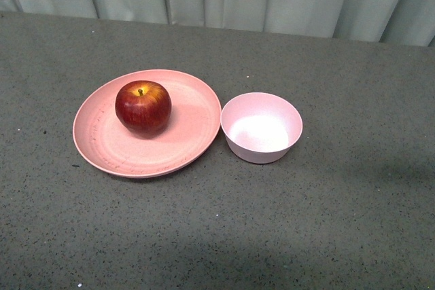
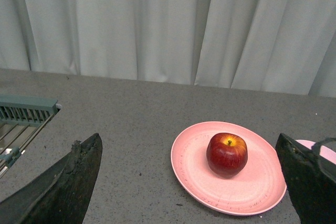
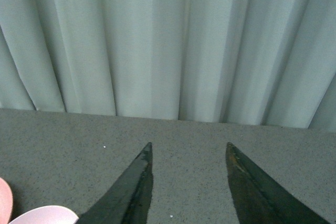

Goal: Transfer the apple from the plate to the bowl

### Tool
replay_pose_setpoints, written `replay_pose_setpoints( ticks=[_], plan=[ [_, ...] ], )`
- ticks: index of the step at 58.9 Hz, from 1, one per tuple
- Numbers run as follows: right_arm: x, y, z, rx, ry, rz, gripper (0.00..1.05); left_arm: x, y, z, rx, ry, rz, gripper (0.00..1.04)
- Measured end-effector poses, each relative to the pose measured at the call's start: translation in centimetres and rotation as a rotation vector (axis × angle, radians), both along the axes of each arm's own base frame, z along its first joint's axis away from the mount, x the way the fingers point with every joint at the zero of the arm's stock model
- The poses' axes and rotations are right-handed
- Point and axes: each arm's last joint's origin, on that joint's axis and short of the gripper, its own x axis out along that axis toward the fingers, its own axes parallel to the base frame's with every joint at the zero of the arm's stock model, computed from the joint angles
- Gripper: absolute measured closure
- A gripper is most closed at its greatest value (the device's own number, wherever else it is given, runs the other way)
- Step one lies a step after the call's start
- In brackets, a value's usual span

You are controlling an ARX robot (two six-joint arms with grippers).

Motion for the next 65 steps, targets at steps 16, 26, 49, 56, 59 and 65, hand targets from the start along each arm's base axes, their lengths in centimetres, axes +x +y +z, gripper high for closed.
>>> replay_pose_setpoints(
  ticks=[16,26,49,56,59,65],
  plan=[
    [-4.1,-2.1,-0.4,0.001,0.02,-0.002,1.04,0.0,0.0,0.0,0.0,0.0,0.0,0.07],
    [-6.1,-2.9,-0.4,0.002,0.023,-0.002,1.04,0.0,0.0,0.0,0.0,0.0,0.0,0.07],
    [-9.1,-4.3,-0.3,0.005,0.02,-0.004,1.04,0.0,0.0,0.0,0.0,0.0,0.0,0.07],
    [-9.6,-4.3,-0.1,0.004,0.016,-0.004,1.04,0.0,0.0,0.0,0.0,0.0,0.0,0.07],
    [-9.9,-4.3,-0.1,0.004,0.012,-0.003,1.04,0.0,0.0,0.0,0.0,0.0,0.0,0.07],
    [-10.4,-4.3,0.1,0.005,0.008,-0.004,1.04,0.0,0.0,0.0,0.0,0.0,0.0,0.07]
  ],
)
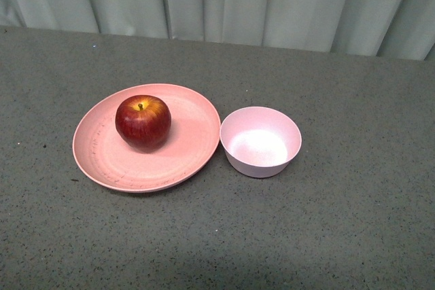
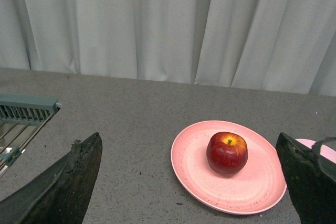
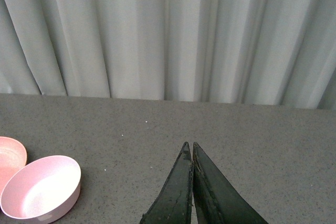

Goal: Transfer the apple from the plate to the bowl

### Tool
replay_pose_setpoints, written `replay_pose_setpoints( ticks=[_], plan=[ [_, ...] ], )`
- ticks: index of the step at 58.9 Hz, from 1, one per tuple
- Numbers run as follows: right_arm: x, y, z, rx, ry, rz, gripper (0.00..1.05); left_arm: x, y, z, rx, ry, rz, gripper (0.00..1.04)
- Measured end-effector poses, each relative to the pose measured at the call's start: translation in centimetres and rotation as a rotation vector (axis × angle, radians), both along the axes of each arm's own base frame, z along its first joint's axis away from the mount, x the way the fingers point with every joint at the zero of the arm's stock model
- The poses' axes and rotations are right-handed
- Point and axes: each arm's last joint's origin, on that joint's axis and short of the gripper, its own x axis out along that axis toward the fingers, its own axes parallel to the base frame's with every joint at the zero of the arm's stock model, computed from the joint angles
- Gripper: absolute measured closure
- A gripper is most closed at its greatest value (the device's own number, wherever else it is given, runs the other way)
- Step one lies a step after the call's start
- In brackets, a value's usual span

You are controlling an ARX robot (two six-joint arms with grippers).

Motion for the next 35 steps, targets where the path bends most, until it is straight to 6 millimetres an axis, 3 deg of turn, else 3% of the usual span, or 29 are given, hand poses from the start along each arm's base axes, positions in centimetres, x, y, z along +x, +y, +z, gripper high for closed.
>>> replay_pose_setpoints(
  ticks=[35],
  plan=[
    [-2.0,0.0,0.3,0.0,-0.014,0.0,1.04,0.0,0.0,0.0,0.0,0.0,0.0,0.07]
  ],
)
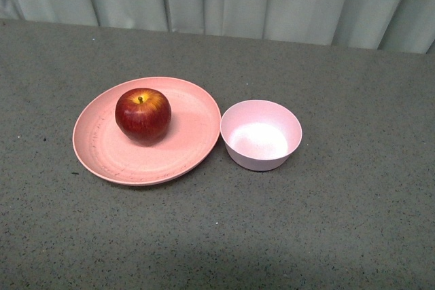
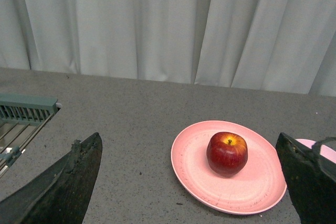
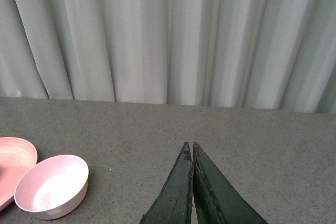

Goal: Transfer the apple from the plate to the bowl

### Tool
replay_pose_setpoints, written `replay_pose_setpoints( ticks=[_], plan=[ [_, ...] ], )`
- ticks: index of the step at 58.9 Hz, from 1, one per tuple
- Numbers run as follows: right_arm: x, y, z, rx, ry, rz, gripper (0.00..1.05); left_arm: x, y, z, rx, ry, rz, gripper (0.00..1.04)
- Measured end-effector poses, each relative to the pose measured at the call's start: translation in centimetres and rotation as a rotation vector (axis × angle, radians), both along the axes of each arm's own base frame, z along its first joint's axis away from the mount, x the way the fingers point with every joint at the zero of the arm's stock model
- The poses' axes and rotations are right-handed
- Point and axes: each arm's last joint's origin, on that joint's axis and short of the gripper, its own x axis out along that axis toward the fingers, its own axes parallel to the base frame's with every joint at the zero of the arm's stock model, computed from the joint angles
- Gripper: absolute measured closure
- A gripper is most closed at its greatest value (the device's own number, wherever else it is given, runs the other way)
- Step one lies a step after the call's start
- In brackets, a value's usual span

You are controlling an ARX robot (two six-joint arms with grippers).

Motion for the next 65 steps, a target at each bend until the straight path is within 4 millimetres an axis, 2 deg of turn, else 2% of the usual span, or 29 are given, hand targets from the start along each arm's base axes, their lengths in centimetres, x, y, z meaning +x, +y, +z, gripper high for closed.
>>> replay_pose_setpoints(
  ticks=[23,33,39,50,56,59,65],
  plan=[
    [-1.5,0.0,-0.3,0.0,0.007,0.003,1.04,0.0,0.0,0.0,0.0,0.0,0.0,0.07],
    [-1.5,0.0,-0.3,-0.001,0.007,0.003,1.02,0.0,0.0,0.0,0.0,0.0,0.0,0.07],
    [-1.5,0.0,-0.3,0.0,0.006,0.003,0.85,0.0,0.0,0.0,0.0,0.0,0.0,0.07],
    [-1.5,0.0,-0.3,0.0,0.006,0.003,0.38,0.0,0.0,0.0,0.0,0.0,0.0,0.07],
    [-1.5,0.0,-0.3,0.0,0.006,0.003,0.16,0.0,0.0,0.0,0.0,0.0,0.0,0.07],
    [-1.5,0.0,-0.3,0.001,0.006,0.003,0.07,0.0,0.0,0.0,0.0,0.0,0.0,0.07],
    [-1.5,0.0,-0.3,0.001,0.006,0.002,0.1,0.0,0.0,0.0,0.0,0.0,0.0,0.07]
  ],
)
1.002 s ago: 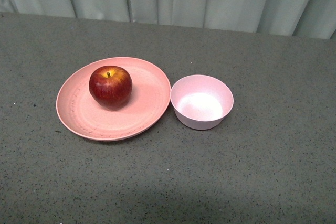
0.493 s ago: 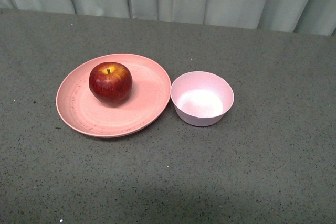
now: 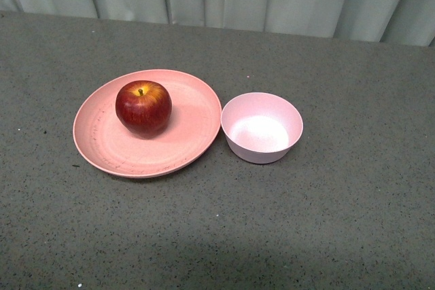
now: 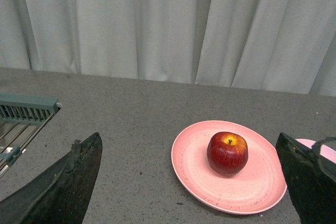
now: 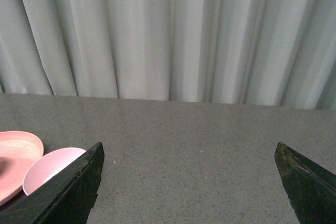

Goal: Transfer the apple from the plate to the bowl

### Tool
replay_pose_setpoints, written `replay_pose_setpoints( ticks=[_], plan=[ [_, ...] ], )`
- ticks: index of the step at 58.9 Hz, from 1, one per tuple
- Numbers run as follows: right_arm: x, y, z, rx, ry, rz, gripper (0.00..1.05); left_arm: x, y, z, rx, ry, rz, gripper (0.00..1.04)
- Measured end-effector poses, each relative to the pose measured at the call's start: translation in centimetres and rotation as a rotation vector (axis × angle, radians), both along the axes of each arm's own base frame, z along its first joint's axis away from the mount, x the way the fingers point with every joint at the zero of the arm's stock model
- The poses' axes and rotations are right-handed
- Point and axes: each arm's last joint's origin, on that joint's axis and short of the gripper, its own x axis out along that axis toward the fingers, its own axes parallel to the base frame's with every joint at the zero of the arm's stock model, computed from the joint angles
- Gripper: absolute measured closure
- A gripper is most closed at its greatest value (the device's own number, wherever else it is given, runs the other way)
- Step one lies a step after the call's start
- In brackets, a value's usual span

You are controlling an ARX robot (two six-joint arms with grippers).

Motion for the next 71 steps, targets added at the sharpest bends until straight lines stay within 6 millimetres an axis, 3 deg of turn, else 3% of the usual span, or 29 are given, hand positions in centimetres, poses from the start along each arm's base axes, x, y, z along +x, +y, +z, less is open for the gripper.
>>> replay_pose_setpoints(
  ticks=[17,27,34,42,48,57,71],
  plan=[
    [0.0,0.0,0.0,0.0,0.0,0.0,0.09,0.1,0.1,-0.2,-0.009,0.04,0.058,0.07],
    [0.0,0.0,0.0,0.0,0.0,0.0,0.09,1.7,0.4,0.1,-0.054,0.141,0.056,0.07],
    [0.0,0.0,0.0,0.0,0.0,0.0,0.09,4.5,0.2,2.0,-0.061,0.135,0.015,0.07],
    [0.0,0.0,0.0,0.0,0.0,0.0,0.09,9.4,-0.7,3.1,-0.062,0.208,-0.073,0.07],
    [0.0,0.0,0.0,0.0,0.0,0.0,0.09,13.5,-1.9,1.9,-0.058,0.337,-0.127,0.07],
    [0.0,0.0,0.0,0.0,0.0,0.0,0.09,18.0,-3.7,-0.2,-0.048,0.458,-0.17,0.07],
    [0.0,0.0,0.0,0.0,0.0,0.0,0.09,21.9,-6.3,-2.7,-0.037,0.581,-0.238,0.07]
  ],
)
